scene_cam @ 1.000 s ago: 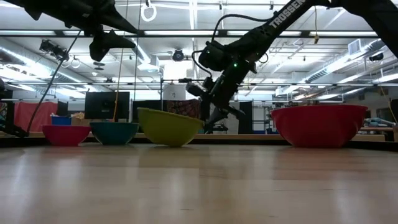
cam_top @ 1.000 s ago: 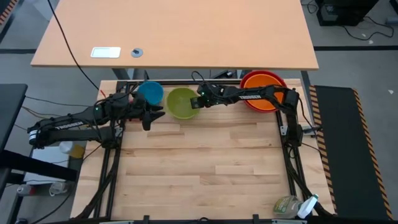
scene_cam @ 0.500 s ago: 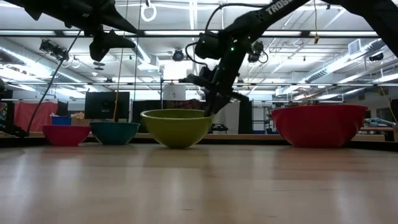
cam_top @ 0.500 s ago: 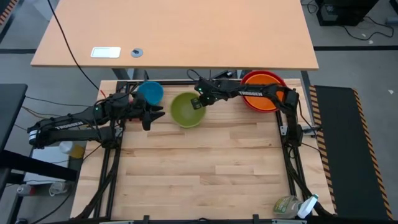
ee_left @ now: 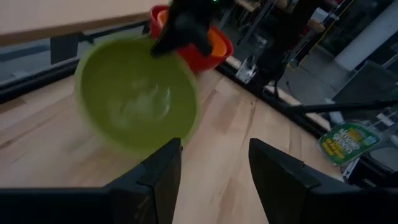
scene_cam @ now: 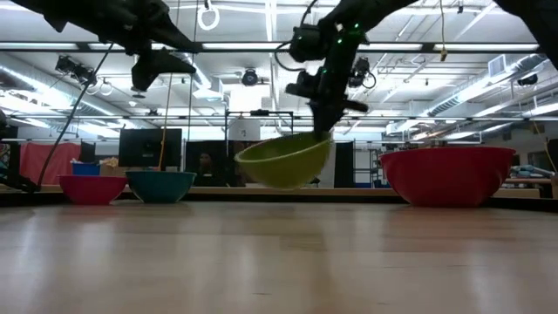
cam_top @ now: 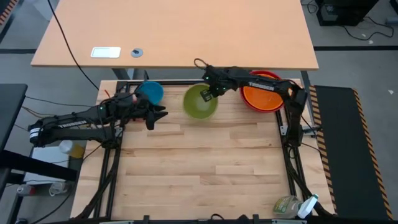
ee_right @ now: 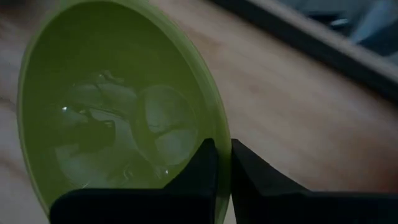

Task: Nest bowls inside each other
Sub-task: Stack the green bowl on top of the orange bowl

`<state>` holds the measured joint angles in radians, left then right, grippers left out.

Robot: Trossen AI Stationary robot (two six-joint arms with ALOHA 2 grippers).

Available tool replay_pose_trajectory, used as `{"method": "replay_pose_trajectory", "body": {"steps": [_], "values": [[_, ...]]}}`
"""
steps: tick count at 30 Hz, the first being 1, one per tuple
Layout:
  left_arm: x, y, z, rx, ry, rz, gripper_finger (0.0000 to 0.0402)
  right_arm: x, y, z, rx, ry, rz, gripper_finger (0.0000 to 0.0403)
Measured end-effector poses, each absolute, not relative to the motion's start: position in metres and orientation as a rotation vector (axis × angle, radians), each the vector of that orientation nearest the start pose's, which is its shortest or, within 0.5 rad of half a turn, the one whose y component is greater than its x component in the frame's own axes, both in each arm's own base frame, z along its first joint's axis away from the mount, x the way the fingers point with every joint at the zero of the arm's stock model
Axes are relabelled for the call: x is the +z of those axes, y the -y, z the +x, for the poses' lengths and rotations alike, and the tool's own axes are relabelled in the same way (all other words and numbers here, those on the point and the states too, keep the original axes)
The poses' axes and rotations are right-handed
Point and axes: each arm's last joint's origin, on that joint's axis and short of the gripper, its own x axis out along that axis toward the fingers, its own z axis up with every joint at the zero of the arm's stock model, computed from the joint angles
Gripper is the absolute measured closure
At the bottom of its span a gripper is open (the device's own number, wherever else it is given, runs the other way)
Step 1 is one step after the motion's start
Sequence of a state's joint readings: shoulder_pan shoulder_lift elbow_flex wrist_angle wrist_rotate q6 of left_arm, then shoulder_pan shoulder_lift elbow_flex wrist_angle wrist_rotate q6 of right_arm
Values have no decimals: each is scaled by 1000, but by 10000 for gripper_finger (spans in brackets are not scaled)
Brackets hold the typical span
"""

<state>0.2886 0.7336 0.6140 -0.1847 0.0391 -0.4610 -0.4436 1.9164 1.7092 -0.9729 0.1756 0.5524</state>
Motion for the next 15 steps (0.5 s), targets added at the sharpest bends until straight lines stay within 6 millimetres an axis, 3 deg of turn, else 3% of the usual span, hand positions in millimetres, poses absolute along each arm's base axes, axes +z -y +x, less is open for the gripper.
{"method": "replay_pose_trajectory", "body": {"steps": [7,11,15], "values": [[282,-50,171,306,-197,-509,212,317,171,309,-1036,-1044,510,372],[286,-54,177,307,-141,-502,212,341,165,276,-1079,-970,513,372],[286,-59,181,319,-116,-500,212,349,154,235,-1150,-916,556,372]]}}
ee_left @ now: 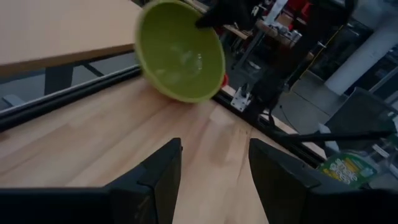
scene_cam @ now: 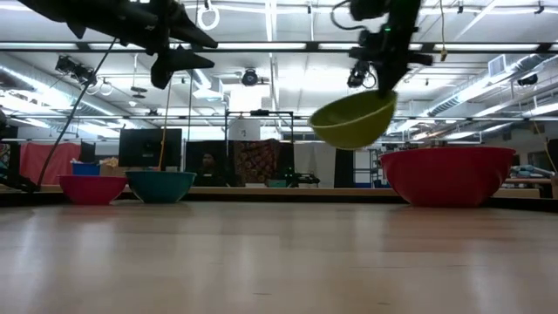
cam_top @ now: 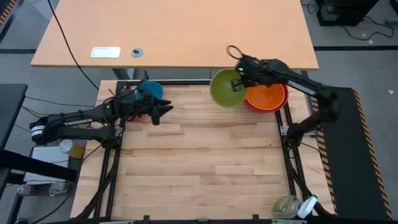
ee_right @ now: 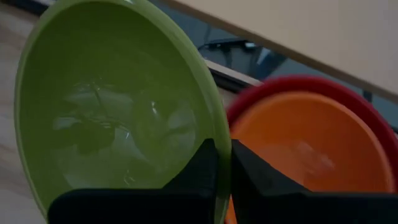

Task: Nest bowls inside each other
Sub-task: Stack the green bowl on top of the orange bowl

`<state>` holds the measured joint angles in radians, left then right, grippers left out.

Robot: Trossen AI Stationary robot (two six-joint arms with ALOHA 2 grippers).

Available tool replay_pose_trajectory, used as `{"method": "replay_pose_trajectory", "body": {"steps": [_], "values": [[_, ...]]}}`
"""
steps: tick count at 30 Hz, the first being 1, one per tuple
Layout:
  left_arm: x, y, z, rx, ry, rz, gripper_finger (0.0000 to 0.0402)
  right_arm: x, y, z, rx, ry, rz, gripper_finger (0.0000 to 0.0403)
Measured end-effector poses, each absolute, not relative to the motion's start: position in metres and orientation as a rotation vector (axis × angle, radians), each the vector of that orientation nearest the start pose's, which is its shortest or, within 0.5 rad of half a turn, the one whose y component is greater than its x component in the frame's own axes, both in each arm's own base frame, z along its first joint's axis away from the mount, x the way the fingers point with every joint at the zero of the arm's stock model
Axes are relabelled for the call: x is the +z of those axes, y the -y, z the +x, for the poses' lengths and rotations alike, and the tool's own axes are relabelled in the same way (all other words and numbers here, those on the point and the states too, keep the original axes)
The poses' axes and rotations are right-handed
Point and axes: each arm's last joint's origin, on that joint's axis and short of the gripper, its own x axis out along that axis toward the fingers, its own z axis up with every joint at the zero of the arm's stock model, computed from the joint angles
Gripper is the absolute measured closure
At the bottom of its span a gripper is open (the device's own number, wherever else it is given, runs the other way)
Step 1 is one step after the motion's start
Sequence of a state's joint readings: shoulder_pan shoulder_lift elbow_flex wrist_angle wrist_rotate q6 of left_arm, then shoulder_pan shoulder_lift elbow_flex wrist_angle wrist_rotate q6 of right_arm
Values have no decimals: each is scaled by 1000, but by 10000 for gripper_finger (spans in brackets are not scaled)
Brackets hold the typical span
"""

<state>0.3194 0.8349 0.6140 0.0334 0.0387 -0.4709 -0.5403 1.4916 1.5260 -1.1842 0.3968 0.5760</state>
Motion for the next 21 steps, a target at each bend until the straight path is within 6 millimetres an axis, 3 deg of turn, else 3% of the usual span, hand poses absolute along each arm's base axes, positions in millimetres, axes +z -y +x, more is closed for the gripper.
{"method": "replay_pose_trajectory", "body": {"steps": [11,21], "values": [[277,-67,190,359,-141,-565,212,322,129,138,-1411,-704,702,372],[283,-67,193,300,-85,-567,212,275,127,85,-1610,-469,867,371]]}}
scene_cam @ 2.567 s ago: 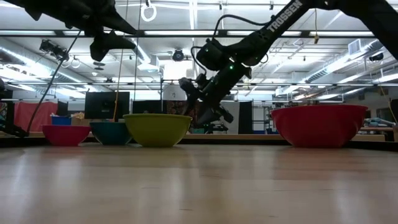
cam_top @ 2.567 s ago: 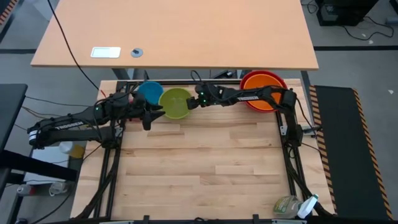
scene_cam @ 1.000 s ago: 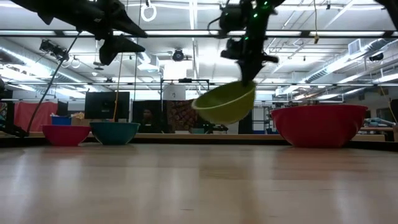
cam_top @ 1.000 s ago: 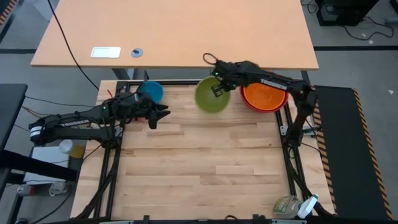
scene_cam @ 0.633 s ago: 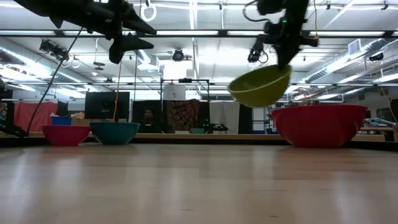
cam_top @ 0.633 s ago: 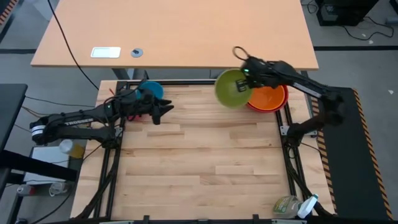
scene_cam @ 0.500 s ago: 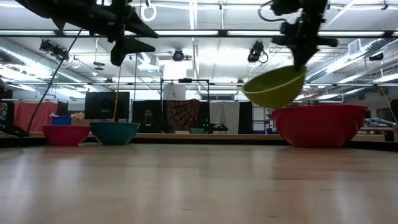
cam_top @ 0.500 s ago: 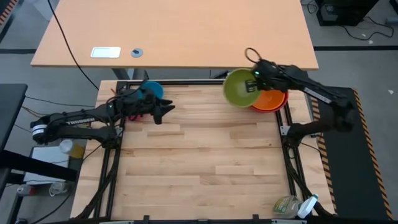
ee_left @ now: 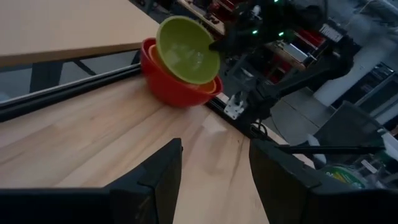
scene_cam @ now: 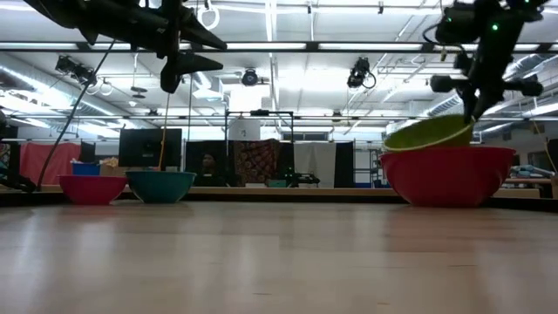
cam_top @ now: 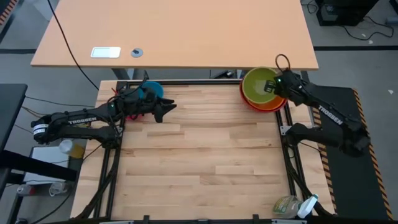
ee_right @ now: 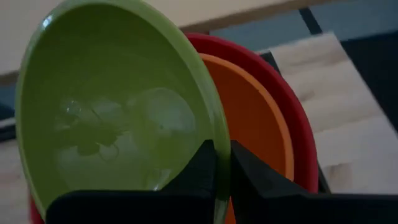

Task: Nest bowls inside each other
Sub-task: Stack the green bowl on top of the orange bowl

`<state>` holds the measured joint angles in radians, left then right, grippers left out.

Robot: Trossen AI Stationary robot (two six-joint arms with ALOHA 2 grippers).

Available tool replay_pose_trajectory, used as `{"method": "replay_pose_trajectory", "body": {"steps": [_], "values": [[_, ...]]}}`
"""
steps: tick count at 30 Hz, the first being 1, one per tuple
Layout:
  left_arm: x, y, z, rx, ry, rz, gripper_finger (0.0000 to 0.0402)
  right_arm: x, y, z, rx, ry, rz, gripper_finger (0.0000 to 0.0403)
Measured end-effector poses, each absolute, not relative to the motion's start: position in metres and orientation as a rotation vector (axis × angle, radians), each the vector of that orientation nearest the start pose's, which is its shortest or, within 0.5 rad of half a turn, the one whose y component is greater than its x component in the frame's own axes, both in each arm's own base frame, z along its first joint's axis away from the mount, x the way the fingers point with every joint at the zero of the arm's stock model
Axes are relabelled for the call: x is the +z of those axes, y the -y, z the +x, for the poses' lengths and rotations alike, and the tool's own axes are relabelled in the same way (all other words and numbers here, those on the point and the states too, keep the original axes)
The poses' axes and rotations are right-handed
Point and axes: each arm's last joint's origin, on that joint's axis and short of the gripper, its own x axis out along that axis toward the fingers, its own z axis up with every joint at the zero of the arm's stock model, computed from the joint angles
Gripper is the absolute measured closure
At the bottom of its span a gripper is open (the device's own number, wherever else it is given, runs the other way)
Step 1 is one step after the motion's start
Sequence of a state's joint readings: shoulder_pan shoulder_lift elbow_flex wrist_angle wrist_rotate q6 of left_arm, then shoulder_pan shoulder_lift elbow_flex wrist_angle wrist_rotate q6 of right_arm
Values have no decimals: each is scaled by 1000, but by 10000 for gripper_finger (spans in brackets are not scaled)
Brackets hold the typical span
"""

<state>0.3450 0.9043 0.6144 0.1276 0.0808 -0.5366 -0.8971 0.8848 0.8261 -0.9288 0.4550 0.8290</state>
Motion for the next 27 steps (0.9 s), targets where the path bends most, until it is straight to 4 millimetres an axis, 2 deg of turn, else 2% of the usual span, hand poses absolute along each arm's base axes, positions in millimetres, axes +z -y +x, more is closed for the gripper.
{"method": "replay_pose_trajectory", "body": {"steps": [3,7,11,16,20,27], "values": [[283,-67,193,298,-85,-571,212,259,126,76,-1653,-416,950,371],[283,-67,193,298,-86,-572,212,241,124,71,-1679,-427,1026,367],[283,-67,193,298,-86,-572,212,230,123,71,-1643,-461,1068,360],[283,-67,193,298,-87,-572,212,228,125,73,-1601,-502,1047,344],[283,-67,193,298,-87,-572,212,230,127,76,-1544,-505,1020,317],[283,-67,193,299,-81,-607,212,232,124,76,-1454,-600,1028,232]]}}
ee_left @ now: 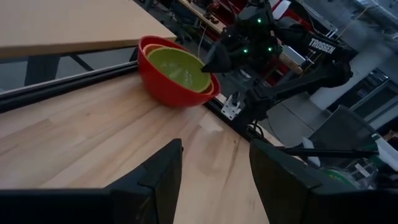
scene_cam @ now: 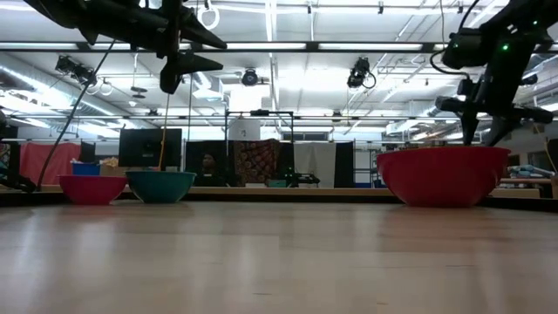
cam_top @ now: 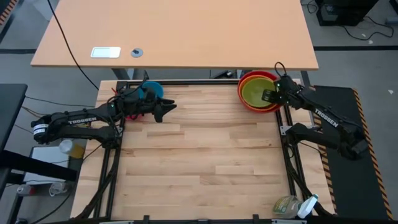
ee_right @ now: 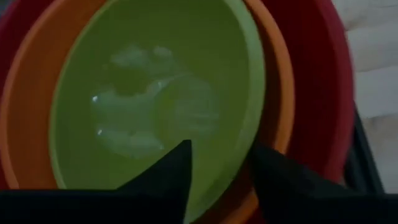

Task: Nest bowls inside each other
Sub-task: Stack the green bowl on top of the orange bowl, then stack the blue bowl on top of the green bowl

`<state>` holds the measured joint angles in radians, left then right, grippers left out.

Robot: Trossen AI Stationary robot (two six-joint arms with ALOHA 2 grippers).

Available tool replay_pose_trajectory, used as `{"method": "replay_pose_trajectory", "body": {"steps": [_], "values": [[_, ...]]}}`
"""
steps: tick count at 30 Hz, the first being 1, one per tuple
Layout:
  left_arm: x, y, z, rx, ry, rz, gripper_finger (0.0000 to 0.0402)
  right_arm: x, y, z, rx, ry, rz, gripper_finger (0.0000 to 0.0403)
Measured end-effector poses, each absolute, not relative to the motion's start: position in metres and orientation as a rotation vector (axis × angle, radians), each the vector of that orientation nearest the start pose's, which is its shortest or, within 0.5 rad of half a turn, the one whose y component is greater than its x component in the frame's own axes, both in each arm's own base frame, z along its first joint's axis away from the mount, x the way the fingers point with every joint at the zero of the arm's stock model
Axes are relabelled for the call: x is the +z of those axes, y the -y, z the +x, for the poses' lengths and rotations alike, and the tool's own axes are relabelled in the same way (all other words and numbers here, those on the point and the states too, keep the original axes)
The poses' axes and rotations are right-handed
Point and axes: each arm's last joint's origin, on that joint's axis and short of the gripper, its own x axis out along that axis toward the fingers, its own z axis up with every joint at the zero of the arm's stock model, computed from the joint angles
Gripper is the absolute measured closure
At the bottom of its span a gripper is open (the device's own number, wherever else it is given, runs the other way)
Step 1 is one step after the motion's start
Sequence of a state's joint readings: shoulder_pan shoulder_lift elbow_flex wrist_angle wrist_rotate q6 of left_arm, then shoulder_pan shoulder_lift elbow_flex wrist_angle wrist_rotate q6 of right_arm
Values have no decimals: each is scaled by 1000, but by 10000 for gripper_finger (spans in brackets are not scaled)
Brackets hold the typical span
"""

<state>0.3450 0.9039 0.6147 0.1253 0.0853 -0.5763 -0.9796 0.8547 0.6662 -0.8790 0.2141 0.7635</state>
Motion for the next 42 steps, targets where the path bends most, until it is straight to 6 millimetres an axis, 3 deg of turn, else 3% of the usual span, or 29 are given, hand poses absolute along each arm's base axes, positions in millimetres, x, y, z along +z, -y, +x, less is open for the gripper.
{"method": "replay_pose_trajectory", "body": {"steps": [9,14,18,23,29,34,42], "values": [[283,-66,193,274,-87,-616,212,270,118,71,-1468,-636,1021,136],[278,-71,190,316,-123,-685,212,295,120,81,-1355,-505,1008,121],[267,-78,184,400,-214,-743,212,304,123,98,-1235,-387,987,123],[259,-88,172,530,-347,-783,212,306,124,135,-1070,-331,946,126],[269,-97,157,717,-556,-629,212,291,122,191,-938,-343,894,126],[254,-114,150,819,-720,-588,212,278,122,232,-859,-340,870,126],[223,-150,150,905,-898,-591,212,299,115,294,-733,-457,708,126]]}}
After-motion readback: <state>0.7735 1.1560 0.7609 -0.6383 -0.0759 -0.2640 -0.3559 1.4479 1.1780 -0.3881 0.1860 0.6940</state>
